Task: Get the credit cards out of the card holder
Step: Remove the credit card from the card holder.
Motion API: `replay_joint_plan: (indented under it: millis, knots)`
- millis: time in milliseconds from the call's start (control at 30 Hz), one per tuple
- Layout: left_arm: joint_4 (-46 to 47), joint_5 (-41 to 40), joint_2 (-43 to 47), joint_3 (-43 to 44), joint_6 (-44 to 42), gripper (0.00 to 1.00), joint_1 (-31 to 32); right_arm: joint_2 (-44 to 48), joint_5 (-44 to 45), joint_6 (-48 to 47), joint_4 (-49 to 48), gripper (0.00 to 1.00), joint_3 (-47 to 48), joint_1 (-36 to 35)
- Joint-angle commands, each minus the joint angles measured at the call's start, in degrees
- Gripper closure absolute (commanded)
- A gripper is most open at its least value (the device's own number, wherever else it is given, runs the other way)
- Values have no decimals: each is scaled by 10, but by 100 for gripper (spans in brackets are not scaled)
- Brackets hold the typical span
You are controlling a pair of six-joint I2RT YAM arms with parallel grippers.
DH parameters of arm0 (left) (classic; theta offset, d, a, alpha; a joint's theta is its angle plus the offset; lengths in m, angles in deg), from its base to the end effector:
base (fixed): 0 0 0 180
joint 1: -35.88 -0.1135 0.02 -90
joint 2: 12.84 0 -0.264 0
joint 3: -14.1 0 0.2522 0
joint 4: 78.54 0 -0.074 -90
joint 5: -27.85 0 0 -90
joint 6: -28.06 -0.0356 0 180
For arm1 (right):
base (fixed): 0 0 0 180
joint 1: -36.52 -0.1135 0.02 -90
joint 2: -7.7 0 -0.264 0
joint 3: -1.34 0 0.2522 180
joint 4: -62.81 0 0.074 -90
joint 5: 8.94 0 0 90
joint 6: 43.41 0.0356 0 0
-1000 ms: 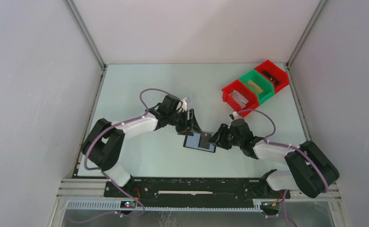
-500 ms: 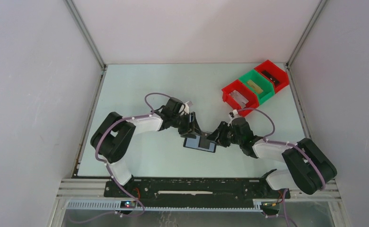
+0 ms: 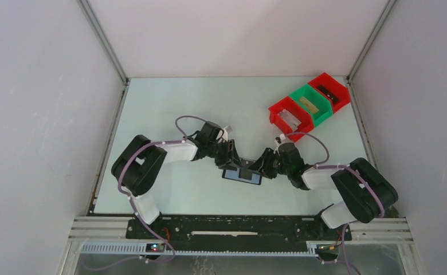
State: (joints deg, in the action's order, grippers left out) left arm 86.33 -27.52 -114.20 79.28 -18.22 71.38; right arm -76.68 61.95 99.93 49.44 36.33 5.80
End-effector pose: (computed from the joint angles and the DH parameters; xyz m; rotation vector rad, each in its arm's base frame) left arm 0.2652 -0.2140 0.1428 0.1020 2.7335 -1.2617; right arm 0.2050 0.1354 0.1215 0.2704 2.4070 1.1246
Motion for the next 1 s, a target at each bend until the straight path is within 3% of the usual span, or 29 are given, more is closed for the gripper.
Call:
replay_joint_plan:
  millis: [0,433,533,700,967]
  knots:
    - [11,-8,-2,-13,0,54,1,-16,8,2,-11,53,5,0]
    - [11,-7,-23,-16,-9,68,1,-49,-11,23,-52,53,2,0]
    - [28,-9,-25,-19,-7,76,1,-49,-11,22,-50,53,2,0]
    - [28,-13,-27,-19,-5,99,1,-49,-9,20,-46,53,1,0]
    - [18,-33,6,-32,-14,100,-15,-51,-7,16,-41,53,-4,5]
